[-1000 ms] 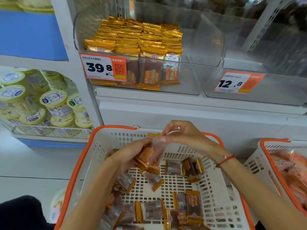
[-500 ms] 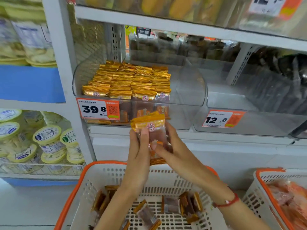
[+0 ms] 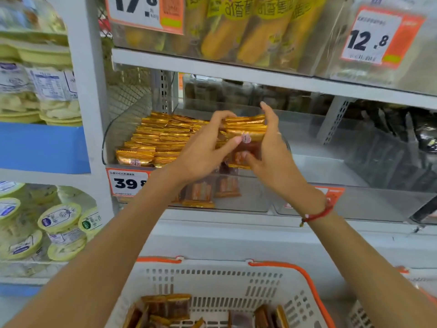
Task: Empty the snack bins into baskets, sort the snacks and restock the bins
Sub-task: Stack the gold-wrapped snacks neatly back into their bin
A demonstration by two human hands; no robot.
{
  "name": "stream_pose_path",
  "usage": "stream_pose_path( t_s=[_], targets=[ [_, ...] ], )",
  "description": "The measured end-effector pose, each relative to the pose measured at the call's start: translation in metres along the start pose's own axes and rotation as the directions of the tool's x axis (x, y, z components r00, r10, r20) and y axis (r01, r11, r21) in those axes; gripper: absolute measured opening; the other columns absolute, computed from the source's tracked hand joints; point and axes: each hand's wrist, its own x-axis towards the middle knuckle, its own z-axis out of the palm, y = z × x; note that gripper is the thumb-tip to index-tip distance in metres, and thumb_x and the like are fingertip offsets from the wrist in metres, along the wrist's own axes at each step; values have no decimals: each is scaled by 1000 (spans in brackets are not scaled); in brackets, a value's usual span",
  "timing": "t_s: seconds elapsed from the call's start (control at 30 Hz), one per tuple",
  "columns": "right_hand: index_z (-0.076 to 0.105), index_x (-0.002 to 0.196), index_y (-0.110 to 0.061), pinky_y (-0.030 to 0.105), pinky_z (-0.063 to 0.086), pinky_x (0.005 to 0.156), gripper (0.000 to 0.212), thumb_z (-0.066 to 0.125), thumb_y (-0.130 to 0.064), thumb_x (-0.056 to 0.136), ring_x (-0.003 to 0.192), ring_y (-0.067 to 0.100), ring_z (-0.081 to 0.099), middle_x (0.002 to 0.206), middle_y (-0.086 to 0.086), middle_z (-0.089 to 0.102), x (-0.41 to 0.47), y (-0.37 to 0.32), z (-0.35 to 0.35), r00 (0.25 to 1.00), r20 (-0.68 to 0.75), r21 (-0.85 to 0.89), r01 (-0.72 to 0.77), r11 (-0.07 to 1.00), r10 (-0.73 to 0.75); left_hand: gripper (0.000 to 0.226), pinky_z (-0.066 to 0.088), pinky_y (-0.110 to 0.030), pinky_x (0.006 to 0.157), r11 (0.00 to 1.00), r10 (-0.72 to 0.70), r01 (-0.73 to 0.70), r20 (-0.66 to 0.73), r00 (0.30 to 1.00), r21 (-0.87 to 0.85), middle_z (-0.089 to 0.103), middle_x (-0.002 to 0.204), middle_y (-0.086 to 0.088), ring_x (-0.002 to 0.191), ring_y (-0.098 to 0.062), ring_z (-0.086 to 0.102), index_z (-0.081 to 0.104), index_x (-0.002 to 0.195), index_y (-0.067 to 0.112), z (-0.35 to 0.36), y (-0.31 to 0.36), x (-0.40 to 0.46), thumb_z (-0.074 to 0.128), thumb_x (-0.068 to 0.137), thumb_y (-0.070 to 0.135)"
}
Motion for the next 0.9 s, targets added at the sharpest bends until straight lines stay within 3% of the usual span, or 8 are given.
stream_pose_path(
  t_s=[0.17, 0.3, 0.4, 0.47, 0.57, 0.67, 0.83, 0.9],
  targets=[
    [13, 134, -36, 49, 54, 88, 77, 62, -4, 85, 103, 31, 61, 124, 17, 51, 19, 11, 36, 923, 339, -6, -191, 982, 182, 42, 24, -36, 106, 883, -95, 93, -18, 995, 460, 55, 126, -2, 125, -21, 38, 30, 144, 30, 1, -16, -13, 40, 103, 33],
    [16, 139, -16, 41, 52, 82, 66, 60, -15, 90, 97, 25, 61, 110, 14, 60, 36, 8, 33, 793, 515, -2, -380, 925, 326, 42, 24, -37, 105, 855, -86, 91, -33, 996, 511, 58, 129, -4, 126, -24, 39, 32, 145, 30, 5, -20, -15, 40, 103, 34],
    [47, 129, -15, 44, 49, 93, 55, 67, -39, 84, 101, 23, 60, 110, 3, 63, 41, 4, 18, 765, 563, -248, -206, 947, 314, 43, 27, -37, 101, 824, -101, 82, 3, 995, 560, 54, 134, 0, 126, -22, 38, 37, 143, 34, 8, -24, -8, 44, 101, 40],
    [58, 121, -12, 36, 44, 92, 34, 63, -29, 92, 103, 23, 56, 114, 4, 61, 40, 2, 12, 767, 560, -358, -116, 927, 312, 49, 28, -37, 103, 789, -114, 86, 7, 993, 608, 45, 142, 3, 131, -20, 33, 41, 143, 35, 9, -26, -5, 50, 96, 46],
    [62, 119, -11, 26, 46, 81, 33, 68, -9, 86, 102, 21, 57, 116, 7, 63, 41, 8, 13, 730, 585, -184, -304, 935, 353, 54, 30, -40, 106, 801, -113, 144, -90, 990, 581, 40, 145, 4, 134, -19, 32, 40, 144, 32, 8, -29, -13, 51, 94, 51],
    [56, 126, -16, 20, 48, 80, 44, 70, -8, 85, 104, 16, 58, 122, 2, 60, 39, 12, 21, 726, 578, -112, -382, 917, 373, 39, 35, -41, 105, 816, -1, 141, -243, 970, 560, 53, 136, 2, 128, -20, 44, 54, 135, 26, 7, -33, -35, 44, 100, 40],
    [27, 151, -26, 41, 30, 114, 53, 46, -27, 101, 142, 29, 24, 155, 6, 24, 19, 12, 28, 873, 431, -310, -95, 946, 228, 45, 42, -42, 97, 747, 142, 62, -251, 957, 662, 67, 119, -1, 112, -23, 59, 67, 121, 19, 7, -47, -63, 31, 101, 37],
    [19, 154, -26, 40, 21, 116, 50, 28, -34, 106, 147, 22, 13, 161, -2, 12, 12, 11, 28, 839, 503, -302, -55, 952, 208, 47, 40, -42, 100, 716, 158, 31, -205, 966, 697, 66, 124, -1, 116, -22, 58, 65, 126, 19, 7, -52, -66, 28, 103, 37]
  ],
)
